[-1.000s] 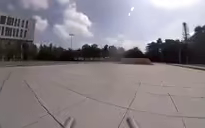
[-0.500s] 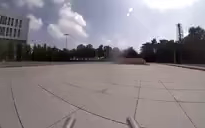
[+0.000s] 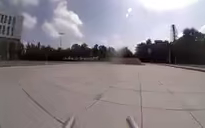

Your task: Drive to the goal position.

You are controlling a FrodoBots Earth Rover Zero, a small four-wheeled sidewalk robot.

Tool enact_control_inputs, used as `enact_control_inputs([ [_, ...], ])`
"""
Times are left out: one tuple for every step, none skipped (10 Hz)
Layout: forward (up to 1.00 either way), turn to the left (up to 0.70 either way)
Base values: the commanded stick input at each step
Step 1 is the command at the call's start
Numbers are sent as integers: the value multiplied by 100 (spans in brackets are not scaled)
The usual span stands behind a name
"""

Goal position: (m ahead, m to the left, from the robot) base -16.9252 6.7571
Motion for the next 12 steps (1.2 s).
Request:
enact_control_inputs([
  [70,-14],
  [70,-14],
  [70,-14],
  [70,-14],
  [70,-14],
  [70,-14],
  [70,-14],
  [70,-14],
  [70,-14],
  [70,-14],
  [70,-14],
  [70,-14],
])
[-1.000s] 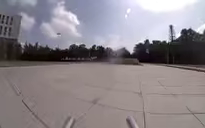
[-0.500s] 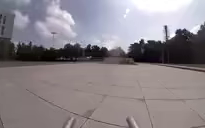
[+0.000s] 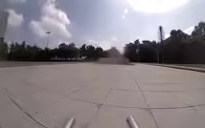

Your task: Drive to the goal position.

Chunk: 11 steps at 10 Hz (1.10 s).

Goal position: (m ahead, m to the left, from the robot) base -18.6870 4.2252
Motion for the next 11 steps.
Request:
enact_control_inputs([
  [70,-14],
  [70,-14],
  [70,-14],
  [70,-14],
  [70,-14],
  [70,-14],
  [70,-14],
  [70,-14],
  [70,-14],
  [64,-6],
  [55,4],
])
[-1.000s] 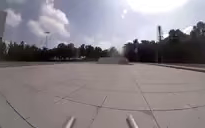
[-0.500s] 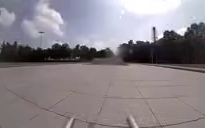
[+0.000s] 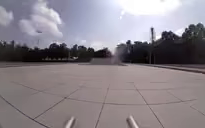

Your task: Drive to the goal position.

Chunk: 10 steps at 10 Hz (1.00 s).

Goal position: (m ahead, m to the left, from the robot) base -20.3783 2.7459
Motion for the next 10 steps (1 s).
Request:
enact_control_inputs([
  [46,15],
  [37,26],
  [28,37],
  [19,47],
  [10,58],
  [1,69],
  [0,70],
  [0,70],
  [0,70],
  [0,70],
])
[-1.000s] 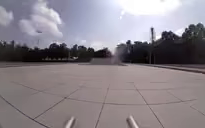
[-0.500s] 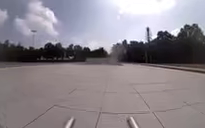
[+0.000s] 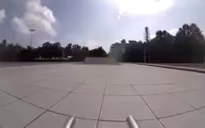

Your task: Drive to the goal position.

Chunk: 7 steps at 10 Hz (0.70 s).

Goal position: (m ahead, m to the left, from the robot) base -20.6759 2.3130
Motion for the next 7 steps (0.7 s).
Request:
enact_control_inputs([
  [0,70],
  [0,70],
  [0,70],
  [0,70],
  [0,70],
  [0,70],
  [0,70],
])
